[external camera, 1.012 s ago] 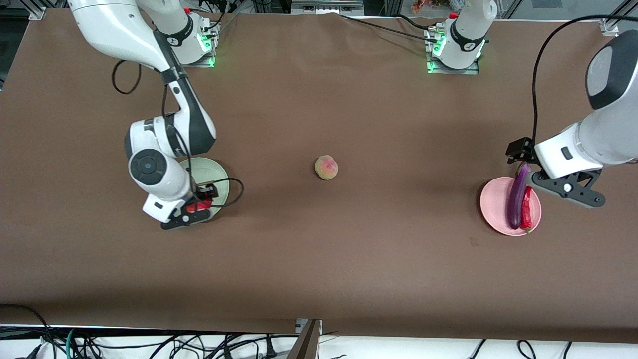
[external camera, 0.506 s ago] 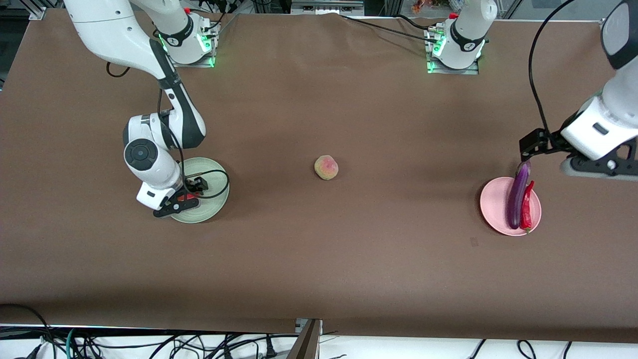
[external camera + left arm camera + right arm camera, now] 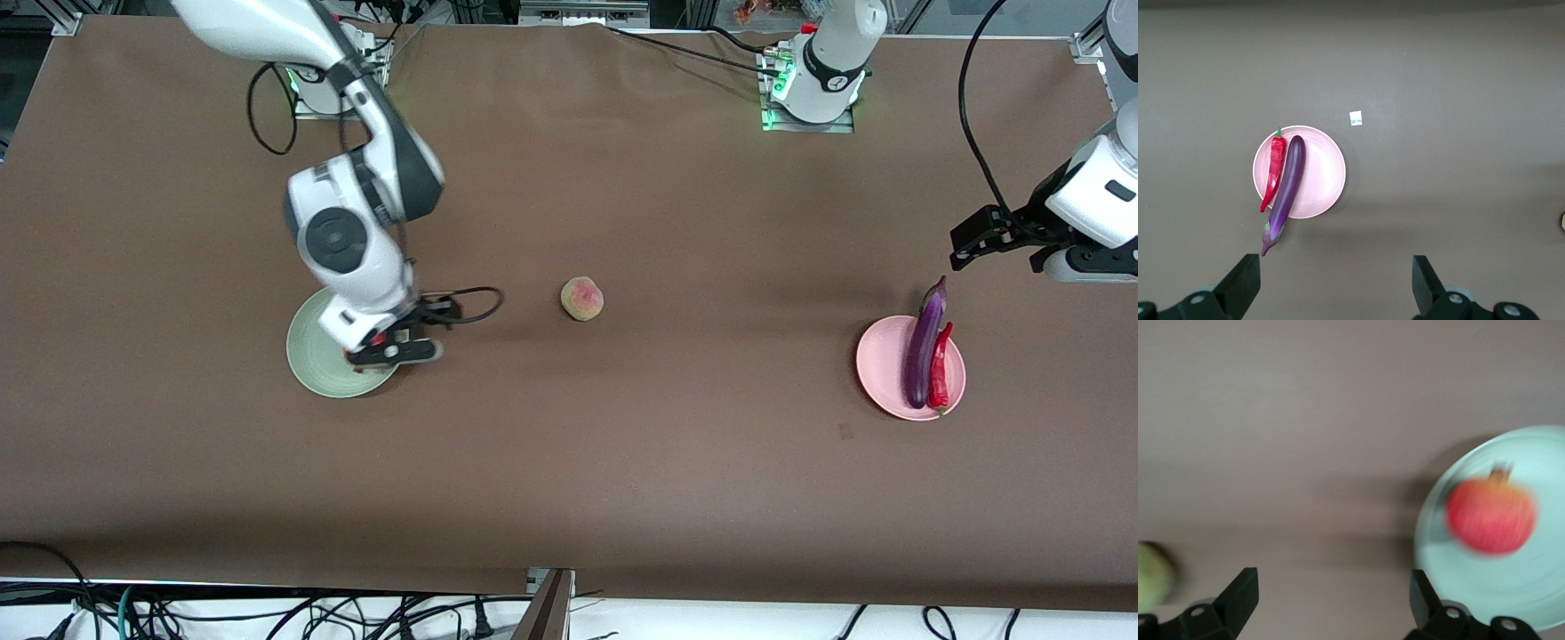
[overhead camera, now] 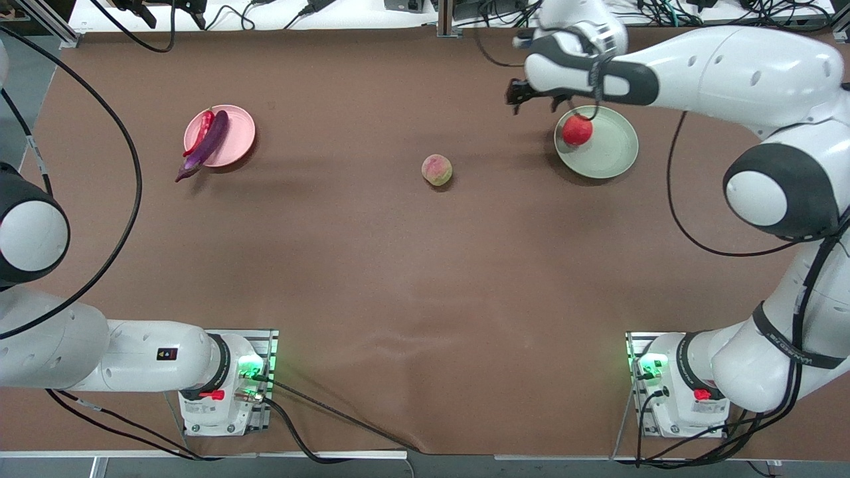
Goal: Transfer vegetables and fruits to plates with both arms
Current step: 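Move the right gripper to the peach and grasp it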
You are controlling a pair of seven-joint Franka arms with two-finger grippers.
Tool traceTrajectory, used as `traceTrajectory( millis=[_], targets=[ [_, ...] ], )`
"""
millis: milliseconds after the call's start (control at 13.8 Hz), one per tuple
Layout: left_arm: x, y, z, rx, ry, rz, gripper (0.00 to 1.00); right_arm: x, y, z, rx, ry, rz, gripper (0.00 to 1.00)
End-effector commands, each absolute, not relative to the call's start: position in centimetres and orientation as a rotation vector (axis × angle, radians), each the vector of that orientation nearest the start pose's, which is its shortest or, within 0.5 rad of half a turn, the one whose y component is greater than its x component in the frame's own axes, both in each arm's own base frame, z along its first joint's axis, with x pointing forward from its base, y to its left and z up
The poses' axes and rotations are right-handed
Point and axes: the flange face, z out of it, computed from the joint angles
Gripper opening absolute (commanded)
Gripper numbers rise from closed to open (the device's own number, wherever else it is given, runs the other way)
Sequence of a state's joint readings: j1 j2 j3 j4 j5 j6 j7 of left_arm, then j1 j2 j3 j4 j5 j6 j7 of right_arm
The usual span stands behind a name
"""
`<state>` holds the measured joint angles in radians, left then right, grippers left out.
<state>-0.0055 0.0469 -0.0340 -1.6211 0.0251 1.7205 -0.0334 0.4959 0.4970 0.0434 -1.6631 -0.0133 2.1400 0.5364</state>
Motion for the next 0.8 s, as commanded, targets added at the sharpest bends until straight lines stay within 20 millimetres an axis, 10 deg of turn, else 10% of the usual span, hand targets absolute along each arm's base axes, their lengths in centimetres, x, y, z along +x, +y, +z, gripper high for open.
traceTrajectory(
  millis=[0,217,723],
  targets=[
    [57.9,-2.6,59.0,-3.136,-0.001,-0.099,1.0,54.9,44.4,29.3,-3.118,0.241,0.02,1.0],
    [57.9,-2.4,59.0,-3.136,0.006,-0.099,1.0,52.7,51.6,26.7,-3.051,0.385,-0.051,1.0],
    [57.5,-1.6,58.6,-3.137,-0.009,-0.025,1.0,51.1,54.8,23.2,-2.983,0.42,-0.114,1.0]
  ],
)
